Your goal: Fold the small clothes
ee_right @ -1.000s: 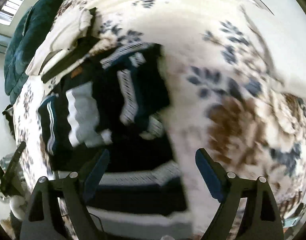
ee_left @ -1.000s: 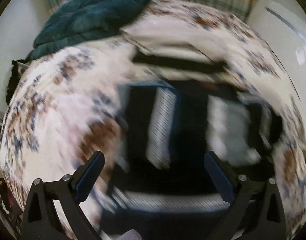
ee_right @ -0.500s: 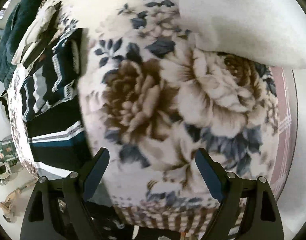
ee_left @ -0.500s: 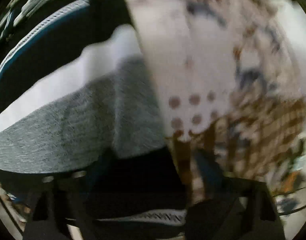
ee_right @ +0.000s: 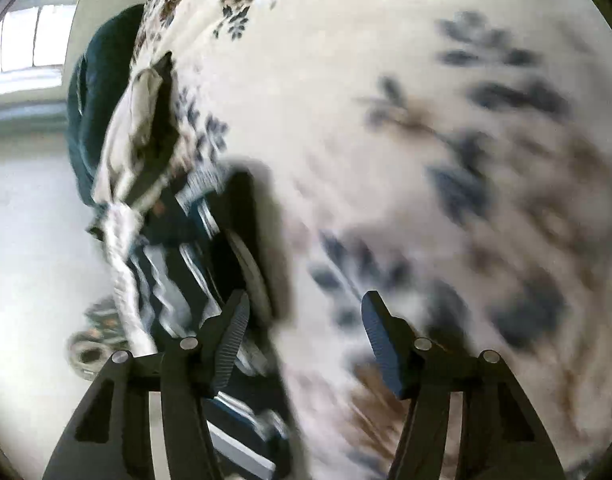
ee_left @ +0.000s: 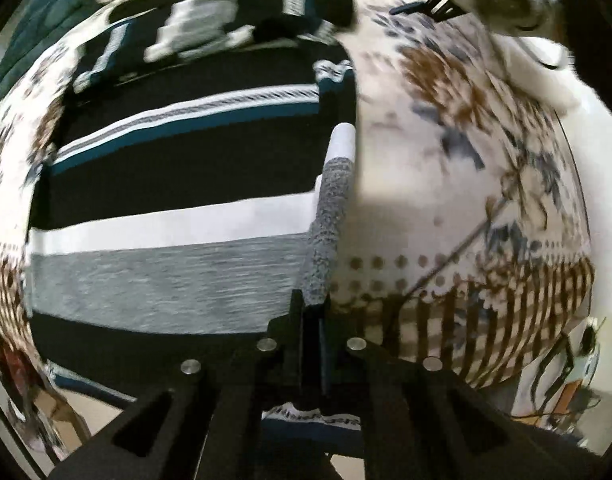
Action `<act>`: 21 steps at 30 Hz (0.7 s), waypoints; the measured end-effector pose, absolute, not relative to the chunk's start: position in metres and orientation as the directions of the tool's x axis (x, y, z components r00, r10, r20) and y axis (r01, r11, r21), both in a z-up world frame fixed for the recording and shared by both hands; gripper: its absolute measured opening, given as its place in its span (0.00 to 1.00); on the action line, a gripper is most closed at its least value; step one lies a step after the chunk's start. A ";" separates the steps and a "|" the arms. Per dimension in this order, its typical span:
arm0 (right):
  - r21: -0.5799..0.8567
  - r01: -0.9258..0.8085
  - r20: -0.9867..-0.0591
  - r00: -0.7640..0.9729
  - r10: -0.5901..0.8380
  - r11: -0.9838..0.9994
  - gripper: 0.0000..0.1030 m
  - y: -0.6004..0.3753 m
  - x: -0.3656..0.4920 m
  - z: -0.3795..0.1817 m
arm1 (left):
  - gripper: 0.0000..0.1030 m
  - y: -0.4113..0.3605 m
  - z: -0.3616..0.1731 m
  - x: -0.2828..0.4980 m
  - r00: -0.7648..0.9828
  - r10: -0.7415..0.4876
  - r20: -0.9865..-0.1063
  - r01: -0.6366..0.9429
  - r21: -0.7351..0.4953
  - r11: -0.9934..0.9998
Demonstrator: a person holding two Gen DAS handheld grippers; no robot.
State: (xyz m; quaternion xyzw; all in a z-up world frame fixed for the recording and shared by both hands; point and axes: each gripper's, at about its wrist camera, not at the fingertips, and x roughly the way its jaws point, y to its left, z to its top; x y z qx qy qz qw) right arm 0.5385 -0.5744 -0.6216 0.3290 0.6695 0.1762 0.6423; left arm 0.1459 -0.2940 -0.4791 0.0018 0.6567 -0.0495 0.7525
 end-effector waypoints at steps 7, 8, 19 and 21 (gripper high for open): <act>0.711 0.273 -0.668 -0.028 0.744 0.649 0.22 -0.519 0.600 -0.671 | 0.03 -0.274 -0.471 0.138 0.187 -0.152 -0.971 -0.010 -0.156 0.988; 0.699 0.267 -0.683 -0.026 0.730 0.664 0.07 -0.513 0.602 -0.671 | 0.03 -0.274 -0.470 0.139 0.194 -0.151 -0.969 -0.026 -0.159 0.987; 0.503 -0.039 -0.864 -0.029 0.502 0.863 0.06 -0.421 0.613 -0.536 | 0.03 -0.149 -0.428 0.123 0.349 -0.215 -0.912 -0.217 -0.302 0.928; 0.472 -0.086 -0.881 -0.043 0.470 0.877 0.06 -0.392 0.618 -0.514 | 0.03 -0.117 -0.427 0.119 0.368 -0.215 -0.904 -0.280 -0.329 0.902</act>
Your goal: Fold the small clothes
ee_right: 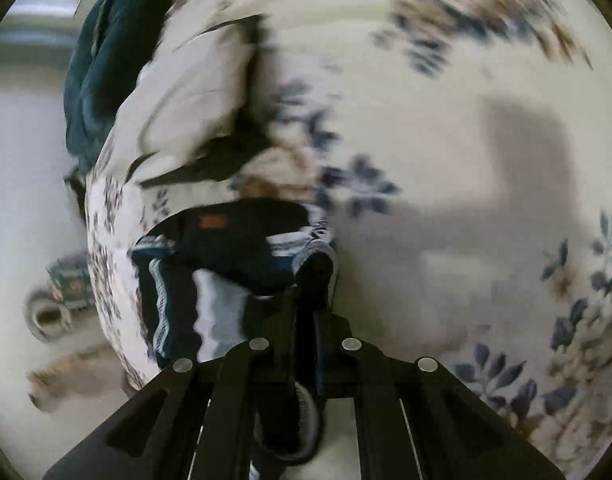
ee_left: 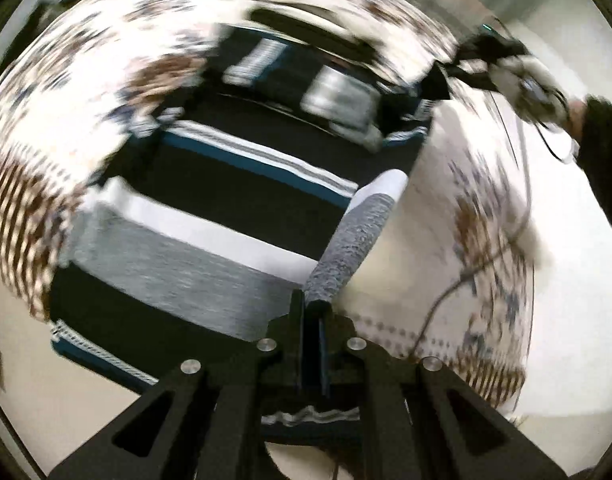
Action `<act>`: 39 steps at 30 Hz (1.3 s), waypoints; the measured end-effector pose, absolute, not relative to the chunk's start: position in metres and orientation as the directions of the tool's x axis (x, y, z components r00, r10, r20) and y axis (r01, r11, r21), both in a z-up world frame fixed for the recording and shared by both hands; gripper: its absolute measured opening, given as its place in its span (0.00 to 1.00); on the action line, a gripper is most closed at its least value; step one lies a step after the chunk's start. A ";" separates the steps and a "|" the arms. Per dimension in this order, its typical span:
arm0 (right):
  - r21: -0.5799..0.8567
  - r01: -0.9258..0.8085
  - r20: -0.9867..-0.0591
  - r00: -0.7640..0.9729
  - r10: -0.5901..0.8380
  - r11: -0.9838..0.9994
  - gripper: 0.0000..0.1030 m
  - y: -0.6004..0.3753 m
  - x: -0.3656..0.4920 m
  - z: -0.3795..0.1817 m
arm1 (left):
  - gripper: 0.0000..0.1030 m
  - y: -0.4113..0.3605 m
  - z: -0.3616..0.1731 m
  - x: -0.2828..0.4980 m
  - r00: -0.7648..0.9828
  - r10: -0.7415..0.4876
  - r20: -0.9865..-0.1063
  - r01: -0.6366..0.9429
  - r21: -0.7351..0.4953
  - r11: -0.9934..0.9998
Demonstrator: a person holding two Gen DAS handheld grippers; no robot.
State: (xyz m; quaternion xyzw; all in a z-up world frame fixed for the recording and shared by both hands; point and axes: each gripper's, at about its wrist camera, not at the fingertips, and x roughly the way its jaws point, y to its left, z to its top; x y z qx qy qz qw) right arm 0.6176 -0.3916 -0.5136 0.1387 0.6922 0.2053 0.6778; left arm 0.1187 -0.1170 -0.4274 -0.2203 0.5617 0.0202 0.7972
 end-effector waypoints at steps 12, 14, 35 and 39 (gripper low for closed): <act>0.179 -0.327 -0.983 -0.016 0.184 0.928 0.06 -0.107 0.624 -0.501 | 0.03 0.069 -0.482 0.093 0.447 -0.264 -0.855 -0.551 -0.496 0.671; 0.167 -0.341 -0.985 -0.017 0.171 0.925 0.06 -0.069 0.622 -0.509 | 0.03 0.090 -0.489 0.085 0.451 -0.270 -0.851 -0.568 -0.507 0.649; 0.293 -0.596 -0.948 -0.280 0.148 0.747 0.53 -0.019 0.339 -0.554 | 0.50 0.162 -0.544 -0.014 0.191 -0.422 -0.886 -0.572 -0.450 0.686; 0.461 -0.477 -0.846 -0.490 0.209 0.748 0.53 -0.039 0.228 -0.592 | 0.50 0.169 -0.533 -0.028 0.180 -0.346 -0.921 -0.616 -0.380 0.690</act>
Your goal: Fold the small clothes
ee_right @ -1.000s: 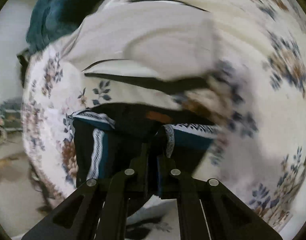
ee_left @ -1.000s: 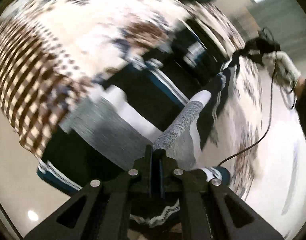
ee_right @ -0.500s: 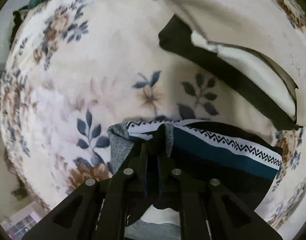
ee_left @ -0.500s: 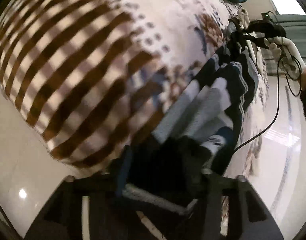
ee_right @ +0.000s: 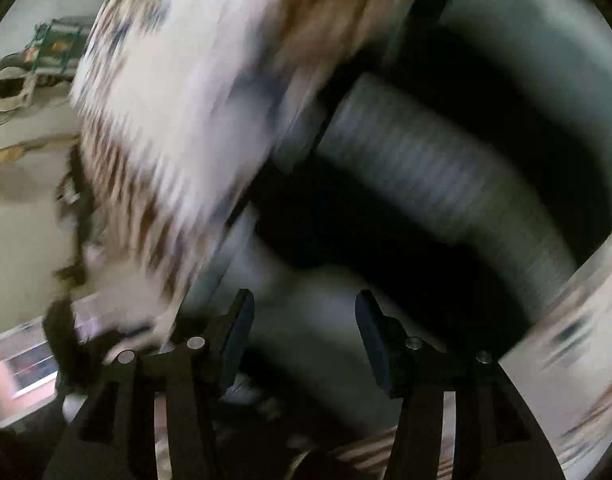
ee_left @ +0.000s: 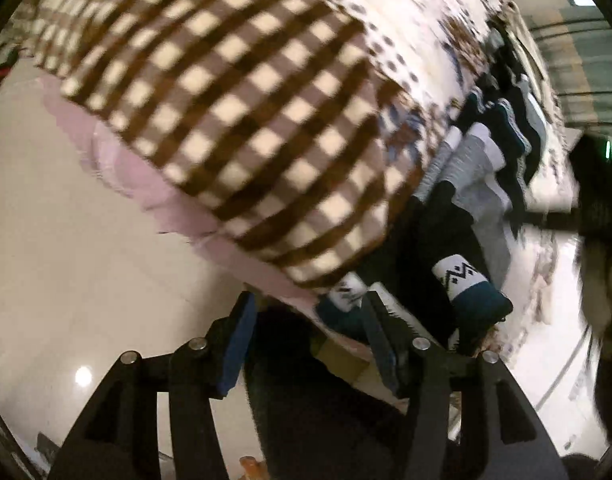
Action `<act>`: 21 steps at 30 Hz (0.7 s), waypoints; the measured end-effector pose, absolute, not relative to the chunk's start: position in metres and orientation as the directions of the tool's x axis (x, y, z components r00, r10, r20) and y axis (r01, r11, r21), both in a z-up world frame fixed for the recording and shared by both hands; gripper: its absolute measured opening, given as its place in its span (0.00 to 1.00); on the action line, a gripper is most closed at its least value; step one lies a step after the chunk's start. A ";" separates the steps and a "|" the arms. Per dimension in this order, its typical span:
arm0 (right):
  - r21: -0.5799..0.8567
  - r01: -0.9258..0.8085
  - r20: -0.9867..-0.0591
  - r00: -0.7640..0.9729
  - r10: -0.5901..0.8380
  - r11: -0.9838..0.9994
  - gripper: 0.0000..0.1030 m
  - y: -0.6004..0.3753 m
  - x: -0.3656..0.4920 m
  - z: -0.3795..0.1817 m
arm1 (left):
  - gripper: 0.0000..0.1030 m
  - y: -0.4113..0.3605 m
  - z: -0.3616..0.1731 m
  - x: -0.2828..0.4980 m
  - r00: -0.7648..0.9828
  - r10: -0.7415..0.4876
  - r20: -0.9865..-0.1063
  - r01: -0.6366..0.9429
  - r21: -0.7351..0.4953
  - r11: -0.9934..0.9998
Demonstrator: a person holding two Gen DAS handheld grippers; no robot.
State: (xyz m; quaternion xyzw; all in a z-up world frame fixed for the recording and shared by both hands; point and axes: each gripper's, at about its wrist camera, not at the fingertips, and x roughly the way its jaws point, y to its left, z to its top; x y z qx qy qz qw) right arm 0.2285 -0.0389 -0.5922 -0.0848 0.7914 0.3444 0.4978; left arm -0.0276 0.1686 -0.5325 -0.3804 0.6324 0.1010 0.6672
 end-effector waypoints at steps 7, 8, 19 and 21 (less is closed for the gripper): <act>0.644 -0.288 -0.629 -0.726 0.277 0.709 0.53 -0.038 0.074 -0.639 | 0.51 0.175 -0.515 -0.048 0.278 -0.359 -0.891 -0.698 -0.444 0.562; 0.644 -0.298 -0.646 -0.705 0.292 0.704 0.53 -0.044 0.072 -0.633 | 0.51 0.168 -0.515 -0.042 0.286 -0.373 -0.883 -0.689 -0.460 0.560; 0.305 -0.148 -0.883 -0.413 0.221 0.941 0.54 -0.243 0.118 -0.622 | 0.05 0.117 -0.549 0.008 0.177 -0.330 -0.927 -0.639 -0.363 0.678; 0.307 -0.106 -0.875 -0.421 0.236 0.946 0.54 -0.263 0.115 -0.625 | 0.09 0.120 -0.534 0.011 0.165 -0.328 -0.930 -0.616 -0.357 0.702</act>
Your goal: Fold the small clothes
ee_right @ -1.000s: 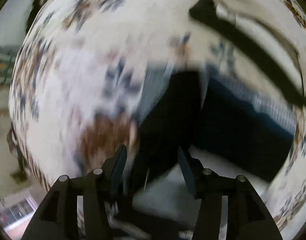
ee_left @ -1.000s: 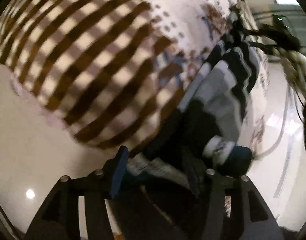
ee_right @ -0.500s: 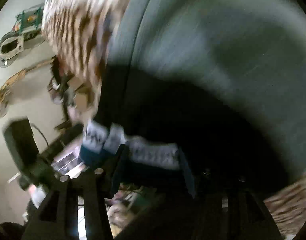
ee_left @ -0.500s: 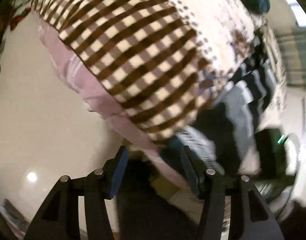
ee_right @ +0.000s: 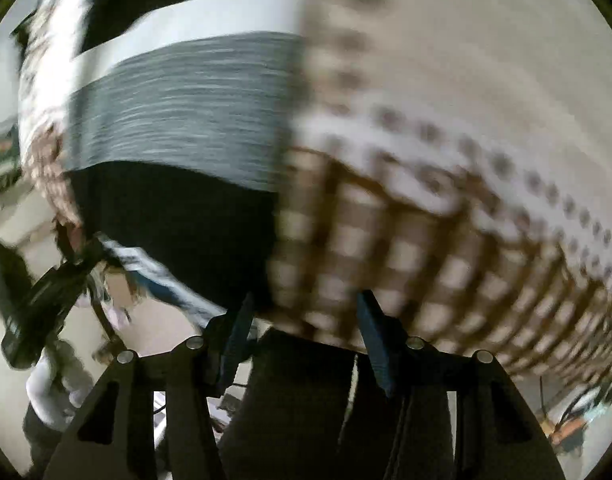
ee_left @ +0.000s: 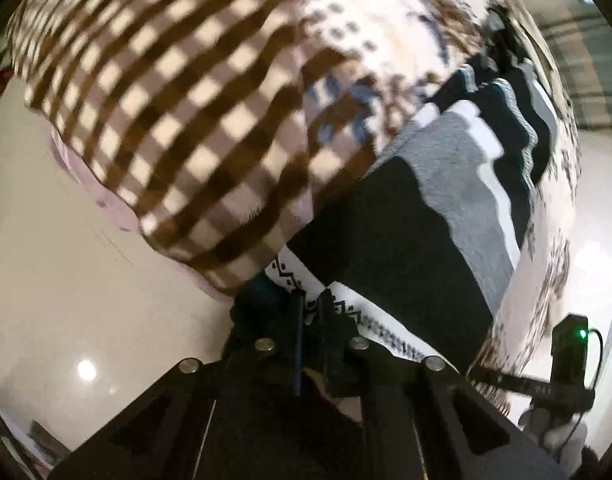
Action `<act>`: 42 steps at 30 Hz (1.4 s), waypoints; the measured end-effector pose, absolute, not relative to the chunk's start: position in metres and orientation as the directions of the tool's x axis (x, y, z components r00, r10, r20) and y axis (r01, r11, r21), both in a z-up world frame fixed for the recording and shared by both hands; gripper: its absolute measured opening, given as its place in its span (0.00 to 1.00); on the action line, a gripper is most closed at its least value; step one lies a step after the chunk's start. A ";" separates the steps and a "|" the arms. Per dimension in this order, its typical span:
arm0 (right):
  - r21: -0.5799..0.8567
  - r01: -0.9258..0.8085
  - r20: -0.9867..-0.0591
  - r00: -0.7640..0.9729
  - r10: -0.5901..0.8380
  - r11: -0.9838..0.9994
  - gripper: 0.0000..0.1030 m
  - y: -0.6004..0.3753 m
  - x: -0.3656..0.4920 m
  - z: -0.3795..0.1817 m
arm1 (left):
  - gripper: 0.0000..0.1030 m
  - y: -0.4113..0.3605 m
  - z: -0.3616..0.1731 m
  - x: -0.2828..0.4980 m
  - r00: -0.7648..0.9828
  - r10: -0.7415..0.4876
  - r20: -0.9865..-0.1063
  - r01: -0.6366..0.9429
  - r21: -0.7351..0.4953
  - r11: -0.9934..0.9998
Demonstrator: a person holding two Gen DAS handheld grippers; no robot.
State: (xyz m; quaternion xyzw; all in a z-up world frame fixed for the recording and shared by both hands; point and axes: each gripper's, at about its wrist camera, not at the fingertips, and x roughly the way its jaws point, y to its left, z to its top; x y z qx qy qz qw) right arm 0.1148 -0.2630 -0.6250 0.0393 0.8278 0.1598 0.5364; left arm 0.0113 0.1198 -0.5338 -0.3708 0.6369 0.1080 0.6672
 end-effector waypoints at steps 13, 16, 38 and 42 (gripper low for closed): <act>0.376 0.041 -0.923 -0.070 0.378 0.926 0.68 -0.319 0.263 -0.538 | 0.67 0.124 -0.417 0.227 0.406 -0.359 -0.840 -0.376 -0.512 0.772; 0.381 0.099 -0.925 0.023 0.380 0.919 0.68 -0.287 0.334 -0.533 | 0.67 0.115 -0.437 0.321 0.419 -0.391 -0.819 -0.309 -0.534 0.787; 0.354 0.226 -0.930 0.191 0.315 0.908 0.58 -0.213 0.583 -0.587 | 0.09 0.125 -0.478 0.507 0.324 -0.600 -0.732 -0.031 -0.642 0.766; 0.331 0.224 -0.934 0.215 0.285 0.917 0.06 -0.205 0.592 -0.580 | 0.09 0.132 -0.492 0.523 0.287 -0.592 -0.753 -0.039 -0.627 0.778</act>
